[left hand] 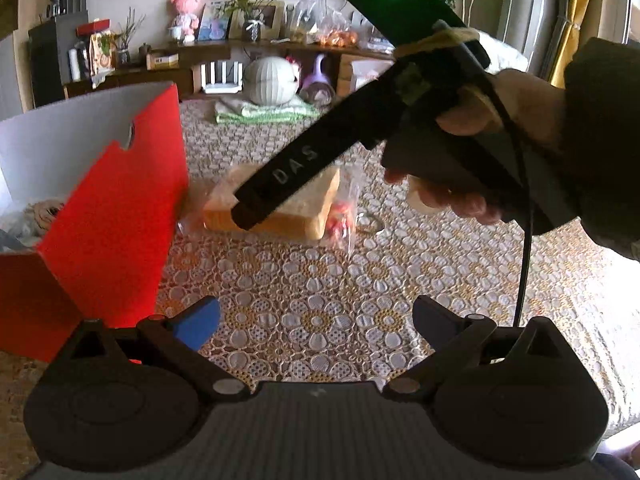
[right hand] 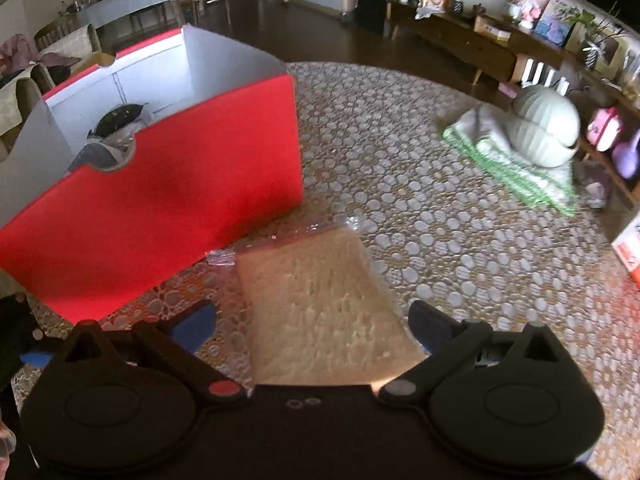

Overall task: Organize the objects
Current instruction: 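Grasp the bagged bread loaf with the right tool, then grasp the orange-red toy figure with the left tool while the right tool holds the bread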

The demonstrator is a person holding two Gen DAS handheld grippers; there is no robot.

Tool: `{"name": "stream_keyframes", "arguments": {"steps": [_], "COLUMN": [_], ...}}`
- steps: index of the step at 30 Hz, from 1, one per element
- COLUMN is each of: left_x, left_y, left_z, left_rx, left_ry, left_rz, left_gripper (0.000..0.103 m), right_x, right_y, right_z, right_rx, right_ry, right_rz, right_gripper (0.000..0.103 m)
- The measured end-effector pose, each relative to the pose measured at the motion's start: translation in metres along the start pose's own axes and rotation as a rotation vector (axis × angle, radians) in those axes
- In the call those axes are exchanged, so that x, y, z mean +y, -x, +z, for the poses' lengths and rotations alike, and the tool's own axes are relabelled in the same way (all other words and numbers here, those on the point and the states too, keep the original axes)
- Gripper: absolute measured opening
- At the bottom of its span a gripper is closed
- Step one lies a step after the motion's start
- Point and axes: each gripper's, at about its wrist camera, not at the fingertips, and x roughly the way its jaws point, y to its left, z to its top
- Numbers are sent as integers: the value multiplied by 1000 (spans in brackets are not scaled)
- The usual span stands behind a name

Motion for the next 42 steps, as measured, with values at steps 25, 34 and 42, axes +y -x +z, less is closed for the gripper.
{"name": "stream_keyframes", "arguments": {"steps": [25, 34, 42], "left_x": [-6, -24, -23], "left_y": [-29, -63, -78], "left_z": [21, 43, 51], "left_rx": [-39, -43, -30], "left_ry": [-89, -146, -127], "left_rz": [68, 68, 49], "left_gripper": [103, 103, 84], "right_x": [-36, -74, -79], "right_y": [57, 83, 94], "right_z": [-13, -63, -92], "right_rx": [-169, -162, -165], "right_ry": [-258, -401, -456], "right_rz": [-73, -167, -182], "right_gripper": [75, 75, 75]}}
